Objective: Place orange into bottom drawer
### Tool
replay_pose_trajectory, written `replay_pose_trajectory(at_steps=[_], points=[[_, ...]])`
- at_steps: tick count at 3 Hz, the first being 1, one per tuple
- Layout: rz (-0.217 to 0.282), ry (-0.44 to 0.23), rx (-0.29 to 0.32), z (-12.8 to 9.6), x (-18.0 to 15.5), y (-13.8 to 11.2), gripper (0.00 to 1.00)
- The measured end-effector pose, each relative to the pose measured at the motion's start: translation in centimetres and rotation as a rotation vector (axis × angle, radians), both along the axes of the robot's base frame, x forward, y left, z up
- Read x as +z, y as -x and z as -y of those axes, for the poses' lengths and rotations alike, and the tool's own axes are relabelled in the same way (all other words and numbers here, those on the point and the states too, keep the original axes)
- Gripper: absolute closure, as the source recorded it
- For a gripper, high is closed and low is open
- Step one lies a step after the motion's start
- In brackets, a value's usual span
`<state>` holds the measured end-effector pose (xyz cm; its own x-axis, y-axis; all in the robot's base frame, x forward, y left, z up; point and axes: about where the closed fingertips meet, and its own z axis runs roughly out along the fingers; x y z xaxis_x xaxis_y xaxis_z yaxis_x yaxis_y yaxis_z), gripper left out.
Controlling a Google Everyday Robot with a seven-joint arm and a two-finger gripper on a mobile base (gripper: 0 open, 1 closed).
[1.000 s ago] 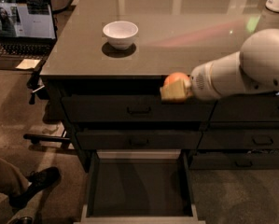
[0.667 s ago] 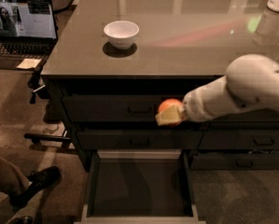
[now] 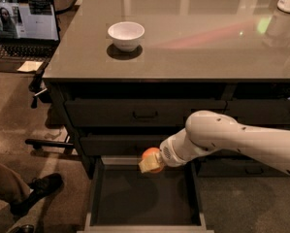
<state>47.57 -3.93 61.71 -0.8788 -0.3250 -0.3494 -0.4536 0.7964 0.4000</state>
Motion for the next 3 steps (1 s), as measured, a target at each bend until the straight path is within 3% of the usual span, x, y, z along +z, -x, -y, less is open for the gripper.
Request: replay_pose_trajectory(at_steps=[2, 3], points=[[0.017, 0.019, -0.005, -0.1, 0.0, 0.1, 1.00], [0.003, 0.043, 0.010, -1.3, -4.6, -0.4, 1.00]])
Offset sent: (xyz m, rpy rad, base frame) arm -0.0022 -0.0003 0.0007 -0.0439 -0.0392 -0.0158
